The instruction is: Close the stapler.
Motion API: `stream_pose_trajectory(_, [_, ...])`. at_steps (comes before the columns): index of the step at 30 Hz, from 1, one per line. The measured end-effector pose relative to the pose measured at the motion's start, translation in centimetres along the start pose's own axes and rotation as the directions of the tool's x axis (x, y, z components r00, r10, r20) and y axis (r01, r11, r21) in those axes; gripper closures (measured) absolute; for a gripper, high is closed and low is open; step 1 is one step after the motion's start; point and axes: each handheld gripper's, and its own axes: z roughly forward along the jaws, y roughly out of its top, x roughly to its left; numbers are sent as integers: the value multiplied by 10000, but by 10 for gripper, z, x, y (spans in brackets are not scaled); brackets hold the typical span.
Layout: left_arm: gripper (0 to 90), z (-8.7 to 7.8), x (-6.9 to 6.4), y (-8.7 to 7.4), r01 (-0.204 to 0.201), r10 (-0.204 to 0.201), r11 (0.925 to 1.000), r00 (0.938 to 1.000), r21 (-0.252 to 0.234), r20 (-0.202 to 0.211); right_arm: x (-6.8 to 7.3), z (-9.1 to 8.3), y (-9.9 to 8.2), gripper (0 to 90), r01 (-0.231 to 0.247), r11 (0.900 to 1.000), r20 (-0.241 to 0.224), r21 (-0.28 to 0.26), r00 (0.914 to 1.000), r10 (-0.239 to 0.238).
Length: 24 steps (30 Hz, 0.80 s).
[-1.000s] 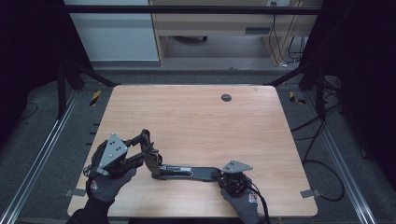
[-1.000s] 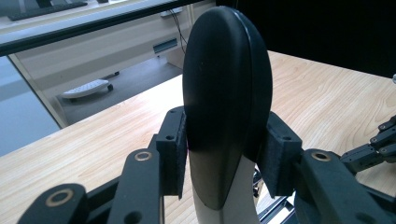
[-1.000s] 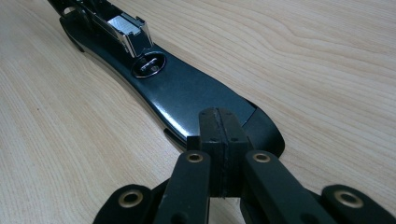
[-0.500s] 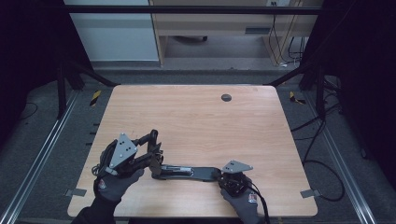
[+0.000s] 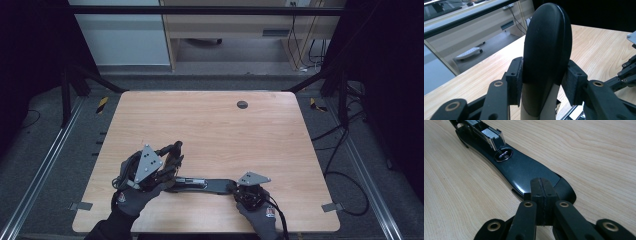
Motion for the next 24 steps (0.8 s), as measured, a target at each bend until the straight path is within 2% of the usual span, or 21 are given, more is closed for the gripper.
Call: stream_pose_trajectory(24, [527,15,-18,2,-490,489,9988,9987,60,128,0,0,0,900,-61,10000,-29,-9,10000,61])
